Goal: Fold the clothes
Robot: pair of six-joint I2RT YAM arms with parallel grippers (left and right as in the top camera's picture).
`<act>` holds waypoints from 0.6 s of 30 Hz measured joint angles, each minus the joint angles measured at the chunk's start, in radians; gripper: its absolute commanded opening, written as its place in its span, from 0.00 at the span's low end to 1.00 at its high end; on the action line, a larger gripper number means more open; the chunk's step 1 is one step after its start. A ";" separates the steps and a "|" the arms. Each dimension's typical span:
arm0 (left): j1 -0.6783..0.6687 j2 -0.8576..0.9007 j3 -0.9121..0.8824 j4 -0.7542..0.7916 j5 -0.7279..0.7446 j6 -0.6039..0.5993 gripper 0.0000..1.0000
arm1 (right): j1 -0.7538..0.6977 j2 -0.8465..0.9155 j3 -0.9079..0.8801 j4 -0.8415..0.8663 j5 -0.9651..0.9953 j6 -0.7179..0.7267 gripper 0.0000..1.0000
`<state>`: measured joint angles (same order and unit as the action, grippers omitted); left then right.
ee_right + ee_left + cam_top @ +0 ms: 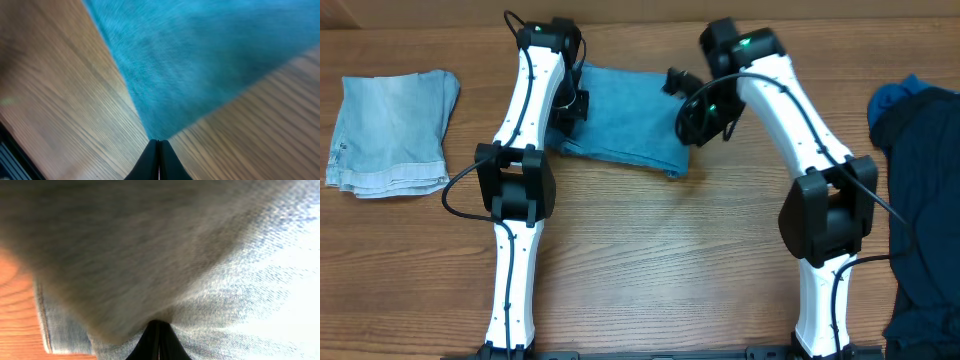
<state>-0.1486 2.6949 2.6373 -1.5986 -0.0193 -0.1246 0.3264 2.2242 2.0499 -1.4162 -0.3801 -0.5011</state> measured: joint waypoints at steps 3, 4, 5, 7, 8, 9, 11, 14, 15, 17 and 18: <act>0.000 0.017 0.119 -0.019 0.020 0.000 0.07 | 0.027 0.000 -0.111 0.116 0.006 0.002 0.04; 0.000 0.019 0.166 -0.025 0.029 0.000 0.09 | 0.029 -0.001 -0.174 0.179 0.008 0.010 0.04; 0.000 0.020 0.222 -0.029 0.037 0.000 0.10 | 0.028 -0.002 -0.233 0.246 0.014 0.018 0.04; 0.000 0.020 0.275 -0.021 0.045 -0.001 0.10 | 0.027 -0.006 -0.331 0.381 0.027 0.042 0.04; 0.000 0.020 0.283 -0.004 0.046 -0.002 0.09 | 0.028 -0.008 -0.384 0.447 0.030 0.059 0.04; 0.000 0.020 0.283 0.011 0.046 -0.003 0.06 | 0.028 -0.013 -0.424 0.497 0.024 0.074 0.04; 0.000 0.021 0.260 0.051 0.047 -0.004 0.04 | 0.027 -0.048 -0.490 0.581 0.026 0.106 0.04; 0.000 0.022 0.168 0.103 0.045 -0.004 0.04 | 0.027 -0.066 -0.524 0.612 0.026 0.135 0.04; 0.000 0.024 0.121 0.123 0.039 -0.004 0.05 | 0.027 -0.066 -0.525 0.612 0.026 0.142 0.04; 0.000 0.026 0.082 0.138 0.026 -0.004 0.09 | 0.027 -0.066 -0.525 0.608 0.026 0.149 0.04; 0.000 0.026 0.071 0.149 0.016 -0.004 0.10 | 0.027 -0.066 -0.525 0.604 0.026 0.150 0.04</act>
<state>-0.1490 2.7213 2.7083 -1.4498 -0.0029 -0.1287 0.3534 2.1578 1.5253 -0.8124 -0.3542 -0.3515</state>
